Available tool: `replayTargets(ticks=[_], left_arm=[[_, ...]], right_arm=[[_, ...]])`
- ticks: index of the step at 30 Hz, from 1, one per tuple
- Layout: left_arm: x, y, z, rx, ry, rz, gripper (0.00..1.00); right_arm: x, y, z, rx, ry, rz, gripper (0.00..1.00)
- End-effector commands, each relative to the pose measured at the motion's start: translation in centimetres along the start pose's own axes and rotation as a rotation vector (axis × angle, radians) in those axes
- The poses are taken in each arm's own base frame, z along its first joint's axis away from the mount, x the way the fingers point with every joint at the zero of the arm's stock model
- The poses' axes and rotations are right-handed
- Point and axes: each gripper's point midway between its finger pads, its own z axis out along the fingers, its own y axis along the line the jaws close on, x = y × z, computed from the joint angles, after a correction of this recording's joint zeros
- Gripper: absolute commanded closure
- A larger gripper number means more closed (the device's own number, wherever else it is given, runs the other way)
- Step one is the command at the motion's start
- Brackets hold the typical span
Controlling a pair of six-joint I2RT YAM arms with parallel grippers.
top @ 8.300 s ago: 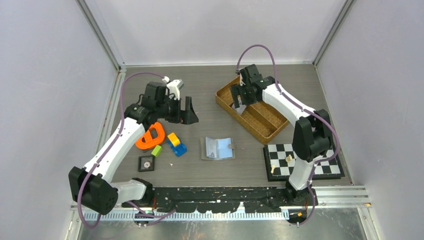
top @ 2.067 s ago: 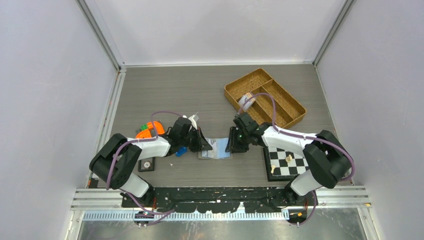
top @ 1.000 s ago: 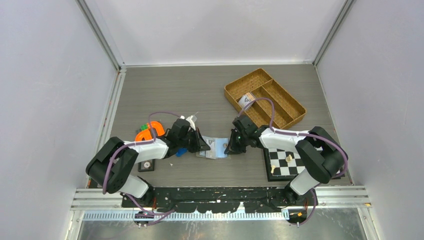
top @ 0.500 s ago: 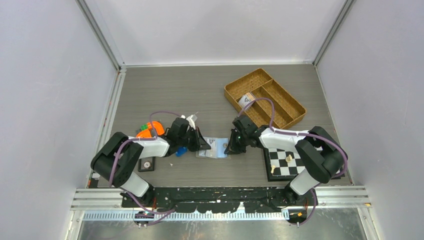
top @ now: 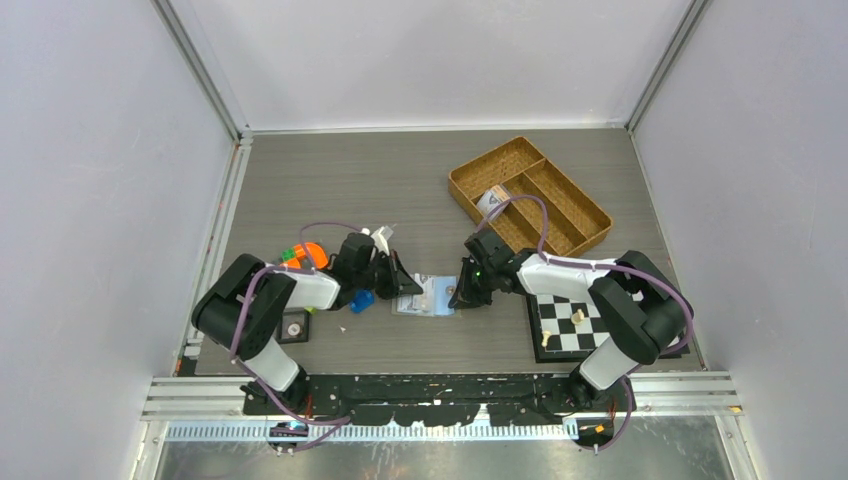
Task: Put the credit cards into the card holder
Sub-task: Insert the credit card into the card holder.
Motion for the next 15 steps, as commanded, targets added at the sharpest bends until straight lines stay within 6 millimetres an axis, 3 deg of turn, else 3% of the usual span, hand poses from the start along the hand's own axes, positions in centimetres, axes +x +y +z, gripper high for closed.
replayTargets(ticks=[1, 15], left_arm=[[1.5, 2.0, 0.5, -0.049, 0.037, -0.024, 1.00], [3.2, 2.4, 0.8, -0.056, 0.088, -0.066, 1.00]], right_arm=[[0.9, -3.3, 1.7, 0.127, 0.012, 0.001, 1.00], [0.8, -3.3, 1.6, 0.127, 0.008, 0.003, 1.00]])
